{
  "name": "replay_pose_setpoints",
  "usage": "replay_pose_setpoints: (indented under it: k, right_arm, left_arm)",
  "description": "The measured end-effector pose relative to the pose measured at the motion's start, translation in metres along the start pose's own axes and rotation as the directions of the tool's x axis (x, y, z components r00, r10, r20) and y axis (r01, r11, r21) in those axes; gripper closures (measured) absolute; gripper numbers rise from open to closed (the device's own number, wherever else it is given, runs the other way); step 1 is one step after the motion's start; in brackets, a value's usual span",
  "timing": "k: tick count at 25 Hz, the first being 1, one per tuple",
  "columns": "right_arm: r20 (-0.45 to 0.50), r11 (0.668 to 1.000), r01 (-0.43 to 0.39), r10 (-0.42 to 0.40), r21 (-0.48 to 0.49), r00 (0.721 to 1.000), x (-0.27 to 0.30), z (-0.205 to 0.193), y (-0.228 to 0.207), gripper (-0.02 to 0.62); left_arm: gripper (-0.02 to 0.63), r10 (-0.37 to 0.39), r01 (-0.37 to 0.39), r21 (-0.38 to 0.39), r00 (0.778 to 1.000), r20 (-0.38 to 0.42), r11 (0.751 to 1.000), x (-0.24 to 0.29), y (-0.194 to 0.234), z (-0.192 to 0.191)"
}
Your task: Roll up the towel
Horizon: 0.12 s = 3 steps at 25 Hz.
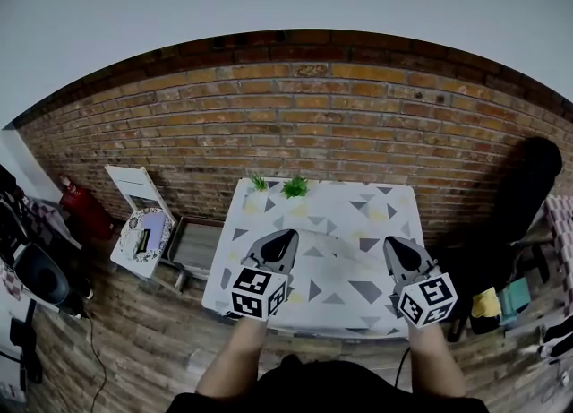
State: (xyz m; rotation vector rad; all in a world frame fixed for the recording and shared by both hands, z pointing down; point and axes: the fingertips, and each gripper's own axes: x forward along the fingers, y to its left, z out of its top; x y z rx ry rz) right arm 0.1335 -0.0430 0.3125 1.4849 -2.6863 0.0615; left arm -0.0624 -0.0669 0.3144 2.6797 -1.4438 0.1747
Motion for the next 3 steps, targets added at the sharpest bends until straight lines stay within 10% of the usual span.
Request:
replay_pose_setpoints:
  k: [3]
  right_arm:
    - [0.008, 1.0, -0.013, 0.013, -0.017, 1.0, 0.0007, 0.0004, 0.0025, 0.58]
  left_arm:
    - [0.586, 0.003, -0.003, 0.007, 1.0, 0.003, 1.0, -0.0022, 0.0011, 0.0014]
